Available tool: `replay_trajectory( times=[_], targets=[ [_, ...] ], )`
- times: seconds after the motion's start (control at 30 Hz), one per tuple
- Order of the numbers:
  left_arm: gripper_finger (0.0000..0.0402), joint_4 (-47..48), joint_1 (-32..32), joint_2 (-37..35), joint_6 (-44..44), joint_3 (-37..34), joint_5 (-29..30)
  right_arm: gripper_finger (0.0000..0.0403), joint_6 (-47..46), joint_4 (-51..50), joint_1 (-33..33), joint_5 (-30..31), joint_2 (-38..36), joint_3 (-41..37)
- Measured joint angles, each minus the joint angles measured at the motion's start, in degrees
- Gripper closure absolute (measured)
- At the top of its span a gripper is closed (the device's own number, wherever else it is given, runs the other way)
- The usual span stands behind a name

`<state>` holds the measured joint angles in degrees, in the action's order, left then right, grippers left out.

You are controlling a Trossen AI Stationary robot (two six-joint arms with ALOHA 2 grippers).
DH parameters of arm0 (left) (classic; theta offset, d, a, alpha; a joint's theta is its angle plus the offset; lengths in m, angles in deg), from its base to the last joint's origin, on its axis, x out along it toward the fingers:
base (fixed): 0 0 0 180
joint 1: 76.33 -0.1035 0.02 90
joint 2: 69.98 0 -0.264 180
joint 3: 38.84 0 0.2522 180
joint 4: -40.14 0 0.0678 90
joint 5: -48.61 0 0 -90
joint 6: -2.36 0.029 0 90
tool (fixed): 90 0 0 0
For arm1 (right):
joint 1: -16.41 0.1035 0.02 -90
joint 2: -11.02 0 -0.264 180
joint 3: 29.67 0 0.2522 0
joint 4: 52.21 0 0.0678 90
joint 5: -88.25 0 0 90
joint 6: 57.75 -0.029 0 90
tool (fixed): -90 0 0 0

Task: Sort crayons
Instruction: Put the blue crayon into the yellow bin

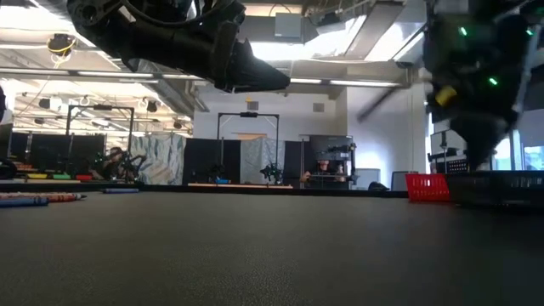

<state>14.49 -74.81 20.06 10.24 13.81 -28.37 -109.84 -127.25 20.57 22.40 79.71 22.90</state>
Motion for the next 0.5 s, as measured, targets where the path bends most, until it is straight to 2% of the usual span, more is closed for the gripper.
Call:
replay_trajectory(
  times=[0.17, 0.27, 0.37, 0.5],
  targets=[
    [0.0269, 0.05, 0.00, 0.00, -0.41, 0.00, 0.00, 0.0215, 3.36, 2.08, -0.01, 11.15, -0.04, 6.26],
    [0.0269, 0.16, 0.00, 0.00, -1.81, 0.00, 0.42, 0.0217, 10.62, 11.00, -0.01, 16.37, -0.04, 6.90],
    [0.0269, 0.20, 0.02, 0.00, -2.60, 0.00, 2.61, 0.0218, 19.89, 23.77, 0.01, 17.86, -0.04, 5.05],
    [0.0269, 2.65, 0.00, -0.04, -3.24, 1.08, 5.18, 0.0219, 29.98, 40.71, -0.01, 16.31, -0.02, 0.24]
  ],
)
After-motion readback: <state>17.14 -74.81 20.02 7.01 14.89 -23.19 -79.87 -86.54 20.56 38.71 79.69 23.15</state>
